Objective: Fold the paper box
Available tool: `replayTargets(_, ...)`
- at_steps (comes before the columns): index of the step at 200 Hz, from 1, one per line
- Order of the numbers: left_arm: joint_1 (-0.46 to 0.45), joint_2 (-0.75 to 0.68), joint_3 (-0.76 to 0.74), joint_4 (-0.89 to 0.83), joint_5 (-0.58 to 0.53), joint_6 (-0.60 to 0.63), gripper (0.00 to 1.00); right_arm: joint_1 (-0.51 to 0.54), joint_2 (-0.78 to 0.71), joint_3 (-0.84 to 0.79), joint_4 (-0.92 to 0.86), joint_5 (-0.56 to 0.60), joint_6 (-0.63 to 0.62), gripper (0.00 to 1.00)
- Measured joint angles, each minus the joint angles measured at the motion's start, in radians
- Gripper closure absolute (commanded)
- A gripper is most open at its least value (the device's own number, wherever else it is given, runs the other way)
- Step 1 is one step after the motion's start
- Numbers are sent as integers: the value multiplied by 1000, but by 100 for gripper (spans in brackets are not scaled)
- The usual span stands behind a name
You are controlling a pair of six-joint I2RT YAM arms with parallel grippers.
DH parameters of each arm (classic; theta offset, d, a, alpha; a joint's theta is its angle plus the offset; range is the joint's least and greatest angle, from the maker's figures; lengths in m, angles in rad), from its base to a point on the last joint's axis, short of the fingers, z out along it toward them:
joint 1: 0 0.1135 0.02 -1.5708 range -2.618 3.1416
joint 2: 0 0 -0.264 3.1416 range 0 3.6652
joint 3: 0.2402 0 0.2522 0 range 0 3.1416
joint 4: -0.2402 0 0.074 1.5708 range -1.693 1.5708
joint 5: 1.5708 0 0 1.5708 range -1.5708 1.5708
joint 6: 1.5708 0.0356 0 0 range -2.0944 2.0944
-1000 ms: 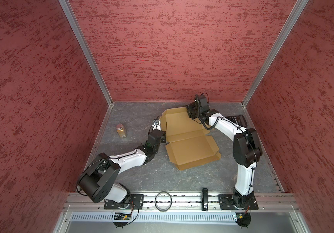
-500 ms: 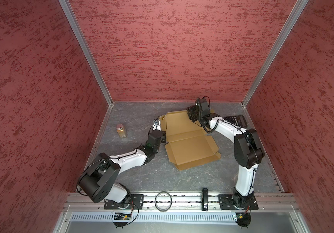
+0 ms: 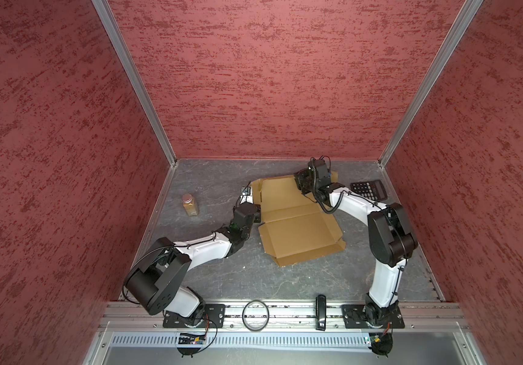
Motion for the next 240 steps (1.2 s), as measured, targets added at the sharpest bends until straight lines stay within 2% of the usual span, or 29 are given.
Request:
replayTargets(73,-3,0,2,-2,-11,0,100,-1,-2,-14,47,11,-1,90)
replayTargets(145,-3,5,4,-17,-11,0,100,-1,-2,-35,93,13,7,95)
replayTargets(182,-3,5,4,-23,-11,-4,89,-2,-3,-48,119,13,8,96)
replayTargets(215,-3,3,4,-34,-17,-8,74,-5,-5,-71,138,20,7,97)
replayTargets(240,-3,-16,4,-58,-19,-19,69,-6,-5,-82,167,26,7,98)
